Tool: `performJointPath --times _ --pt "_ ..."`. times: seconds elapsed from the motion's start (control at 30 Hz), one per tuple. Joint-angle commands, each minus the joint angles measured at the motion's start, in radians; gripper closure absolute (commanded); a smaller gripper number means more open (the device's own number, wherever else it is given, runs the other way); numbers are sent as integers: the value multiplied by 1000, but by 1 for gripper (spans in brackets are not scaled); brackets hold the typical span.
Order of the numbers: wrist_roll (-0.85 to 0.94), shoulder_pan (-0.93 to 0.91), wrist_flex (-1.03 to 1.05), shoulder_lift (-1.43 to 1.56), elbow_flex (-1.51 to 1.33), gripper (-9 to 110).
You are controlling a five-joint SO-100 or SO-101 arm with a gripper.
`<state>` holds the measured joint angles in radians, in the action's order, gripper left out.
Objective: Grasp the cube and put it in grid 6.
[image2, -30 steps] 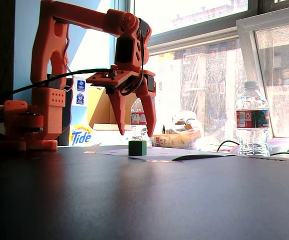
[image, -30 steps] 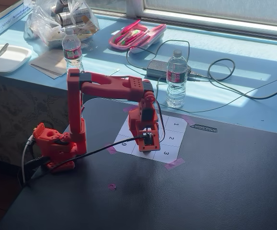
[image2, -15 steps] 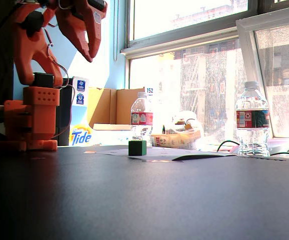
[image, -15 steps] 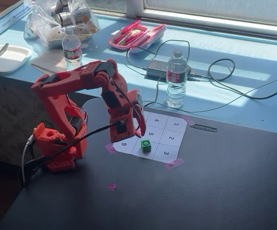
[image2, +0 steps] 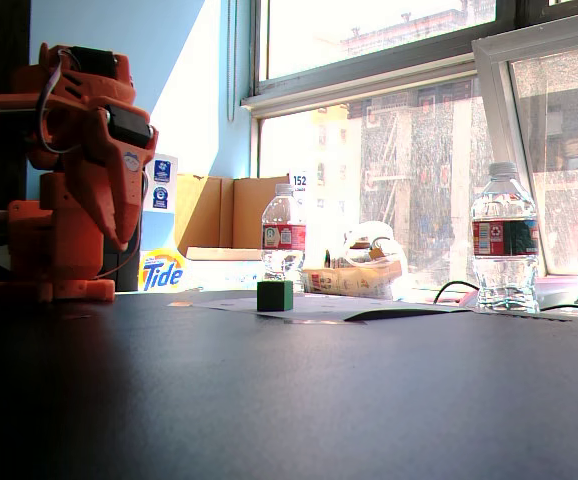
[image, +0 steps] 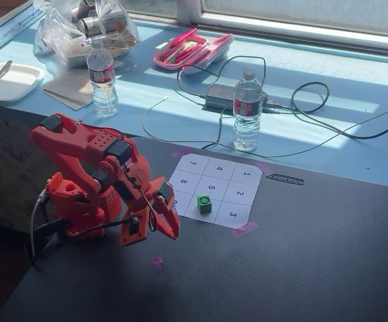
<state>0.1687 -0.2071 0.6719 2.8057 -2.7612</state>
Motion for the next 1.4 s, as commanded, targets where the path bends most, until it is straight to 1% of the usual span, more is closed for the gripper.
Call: performJointPath --times 0.0,0.1,0.5,0.9,1.37 --pt "-23 0 -64 66 -77 101" --pt "-37 9 -55 112 -110 101" --pt "-123 64 130 252 -198 101" --pt "-172 84 135 387 -284 101" --pt "-164 94 179 488 -311 100"
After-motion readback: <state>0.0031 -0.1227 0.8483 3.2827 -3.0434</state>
